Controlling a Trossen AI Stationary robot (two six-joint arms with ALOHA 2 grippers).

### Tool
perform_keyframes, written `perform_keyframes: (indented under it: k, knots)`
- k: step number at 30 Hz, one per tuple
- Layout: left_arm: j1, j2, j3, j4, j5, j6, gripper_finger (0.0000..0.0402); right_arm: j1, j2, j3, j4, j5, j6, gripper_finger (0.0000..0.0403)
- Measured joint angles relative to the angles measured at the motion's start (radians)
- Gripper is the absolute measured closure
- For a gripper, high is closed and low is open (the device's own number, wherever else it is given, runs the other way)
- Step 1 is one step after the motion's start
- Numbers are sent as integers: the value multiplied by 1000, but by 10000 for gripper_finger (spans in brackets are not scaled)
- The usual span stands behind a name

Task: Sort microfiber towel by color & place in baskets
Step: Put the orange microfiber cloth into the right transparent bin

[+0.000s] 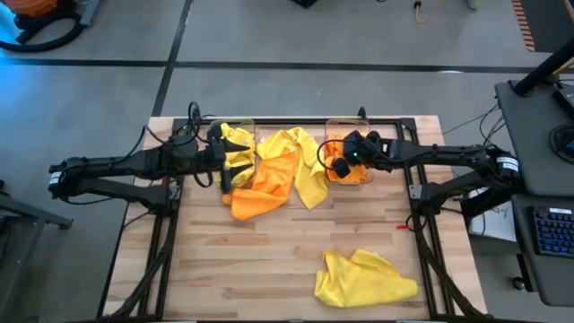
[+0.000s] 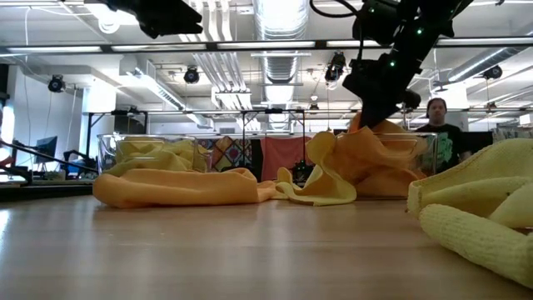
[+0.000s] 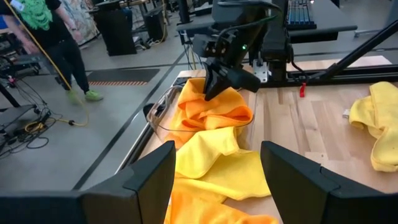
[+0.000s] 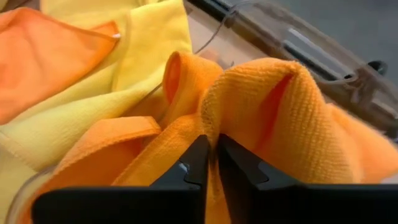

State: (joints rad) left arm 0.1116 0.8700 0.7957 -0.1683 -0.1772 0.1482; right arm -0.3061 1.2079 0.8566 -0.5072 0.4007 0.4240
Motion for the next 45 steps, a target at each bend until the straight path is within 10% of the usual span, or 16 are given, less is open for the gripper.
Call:
perform_keyframes:
  k: [18, 38, 45]
  knots:
    - [0, 0, -5, -1, 0, 0, 182, 0, -7, 99, -140, -17, 96, 185]
    - [0, 19, -14, -4, 0, 0, 182, 20, -8, 189, -394, -7, 260, 188]
    - [0, 28, -14, -3, 0, 0, 182, 18, 18, 117, -353, 123, 279, 297]
